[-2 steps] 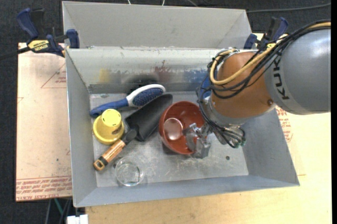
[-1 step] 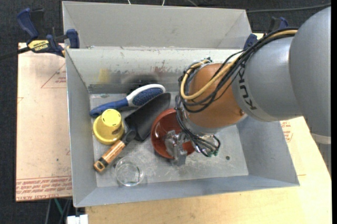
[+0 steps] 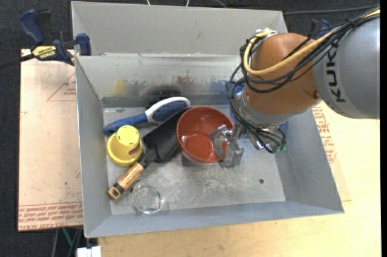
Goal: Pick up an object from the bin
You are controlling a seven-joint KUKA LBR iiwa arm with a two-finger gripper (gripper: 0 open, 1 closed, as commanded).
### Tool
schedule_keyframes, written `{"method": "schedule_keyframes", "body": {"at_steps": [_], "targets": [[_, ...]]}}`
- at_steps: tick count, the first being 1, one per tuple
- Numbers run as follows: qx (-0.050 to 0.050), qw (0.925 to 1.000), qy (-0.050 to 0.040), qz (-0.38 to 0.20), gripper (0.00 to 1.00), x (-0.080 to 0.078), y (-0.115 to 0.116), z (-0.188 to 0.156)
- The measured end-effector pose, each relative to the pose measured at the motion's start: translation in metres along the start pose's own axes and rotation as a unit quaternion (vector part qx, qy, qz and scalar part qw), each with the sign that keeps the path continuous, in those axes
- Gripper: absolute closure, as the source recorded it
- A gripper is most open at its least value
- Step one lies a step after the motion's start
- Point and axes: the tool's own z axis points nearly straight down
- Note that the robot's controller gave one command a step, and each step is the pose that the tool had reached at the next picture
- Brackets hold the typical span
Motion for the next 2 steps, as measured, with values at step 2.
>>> {"method": "schedule_keyframes", "body": {"at_steps": [2], "targets": [[-0.004,0.9997,0.0046,0.022,1.0,-0.005,0.026,-0.02]]}}
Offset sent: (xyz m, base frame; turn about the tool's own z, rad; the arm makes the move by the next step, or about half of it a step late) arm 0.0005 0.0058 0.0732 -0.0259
